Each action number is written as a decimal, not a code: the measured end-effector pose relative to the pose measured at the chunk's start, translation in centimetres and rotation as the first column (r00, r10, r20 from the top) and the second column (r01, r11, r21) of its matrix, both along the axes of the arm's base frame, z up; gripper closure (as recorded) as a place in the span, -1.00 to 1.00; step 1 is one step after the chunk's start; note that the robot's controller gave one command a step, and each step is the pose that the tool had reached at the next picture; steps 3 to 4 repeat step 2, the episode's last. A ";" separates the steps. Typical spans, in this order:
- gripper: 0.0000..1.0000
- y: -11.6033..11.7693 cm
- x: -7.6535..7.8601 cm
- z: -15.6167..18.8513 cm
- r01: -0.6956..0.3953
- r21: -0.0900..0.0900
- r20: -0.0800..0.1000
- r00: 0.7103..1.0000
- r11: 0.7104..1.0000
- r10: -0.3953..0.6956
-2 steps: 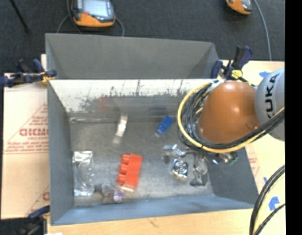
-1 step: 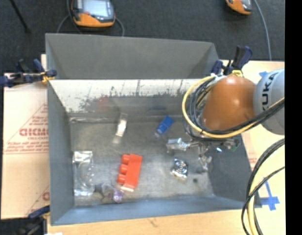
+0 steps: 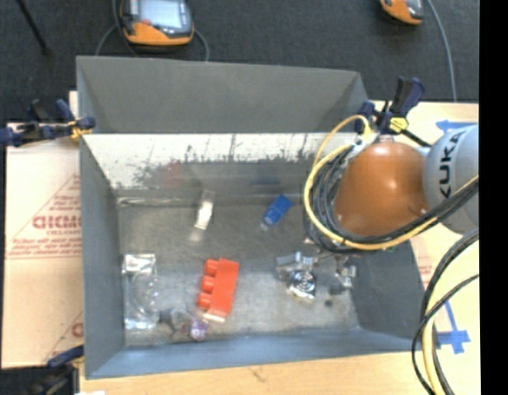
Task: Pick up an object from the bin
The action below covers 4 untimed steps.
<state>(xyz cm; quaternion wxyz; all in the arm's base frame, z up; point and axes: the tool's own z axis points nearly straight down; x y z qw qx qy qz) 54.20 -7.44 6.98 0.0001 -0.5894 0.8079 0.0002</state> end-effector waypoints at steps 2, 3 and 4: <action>1.00 0.5 1.8 17.3 0.037 -0.001 0.011 0.999 0.999 -0.037; 1.00 0.5 1.8 17.3 0.037 -0.001 0.011 0.999 0.999 -0.037; 1.00 0.5 1.8 17.3 0.037 -0.001 0.011 0.999 0.999 -0.037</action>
Offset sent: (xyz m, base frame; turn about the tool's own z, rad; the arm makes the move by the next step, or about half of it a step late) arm 0.0000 0.0000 0.0000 0.0000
